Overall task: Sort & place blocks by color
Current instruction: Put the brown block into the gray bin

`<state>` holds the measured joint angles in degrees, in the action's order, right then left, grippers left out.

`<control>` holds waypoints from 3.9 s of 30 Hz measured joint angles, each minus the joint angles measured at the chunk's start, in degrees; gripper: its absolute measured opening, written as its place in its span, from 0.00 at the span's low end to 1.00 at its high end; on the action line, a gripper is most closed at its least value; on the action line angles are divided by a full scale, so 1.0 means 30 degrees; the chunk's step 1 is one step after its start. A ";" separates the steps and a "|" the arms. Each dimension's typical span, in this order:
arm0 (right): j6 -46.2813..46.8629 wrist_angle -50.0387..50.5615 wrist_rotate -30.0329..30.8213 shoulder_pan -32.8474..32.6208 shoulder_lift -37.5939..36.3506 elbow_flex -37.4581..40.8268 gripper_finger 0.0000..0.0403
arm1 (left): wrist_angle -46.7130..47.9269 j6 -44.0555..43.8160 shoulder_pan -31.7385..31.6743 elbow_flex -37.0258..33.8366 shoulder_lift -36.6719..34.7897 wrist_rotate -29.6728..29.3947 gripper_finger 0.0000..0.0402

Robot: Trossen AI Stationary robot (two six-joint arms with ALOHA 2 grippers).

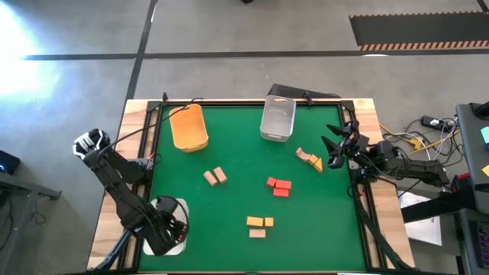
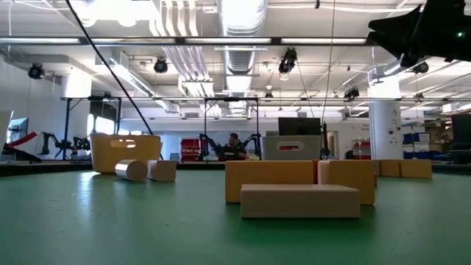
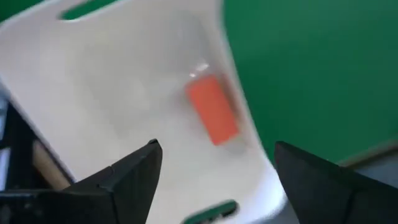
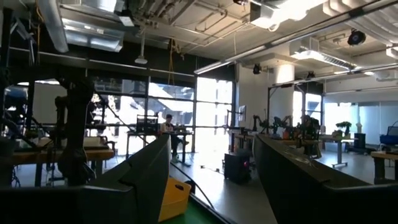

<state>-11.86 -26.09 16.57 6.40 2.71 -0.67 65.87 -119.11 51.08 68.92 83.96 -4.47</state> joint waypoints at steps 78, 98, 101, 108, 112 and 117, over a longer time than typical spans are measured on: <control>0.4235 -0.2234 -0.3047 -0.0044 0.0108 0.0007 0.54 | -2.2810 4.3661 -1.4656 -1.3315 -1.1602 -0.4694 0.01; 0.8023 -1.1531 -0.4018 -0.0472 0.7131 -0.0026 0.54 | -2.8833 4.8516 -1.4655 -1.3236 -1.2027 -0.5171 0.01; 0.7936 -1.1666 -0.4025 -0.0550 0.9188 -0.0979 0.54 | -2.8978 4.8527 -1.4655 -1.3218 -1.1868 -0.5171 0.01; 0.6604 -1.0824 -0.3359 -0.0543 1.3758 -0.4968 0.54 | -2.9141 4.8914 -1.4655 -1.3373 -1.2025 -0.5171 0.01; 0.7758 -0.6014 -0.3069 -0.0550 1.5126 -0.7520 0.54 | -2.9144 4.8917 -1.4655 -1.3380 -1.2035 -0.5171 0.01; 1.0355 0.4633 -0.0346 -0.0543 1.5743 -1.1457 0.54 | -2.9140 4.8946 -1.4655 -1.3366 -1.1963 -0.5171 0.01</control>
<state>19.21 -12.19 15.53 4.78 49.94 -35.04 -21.55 27.73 7.11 28.82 48.07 -19.99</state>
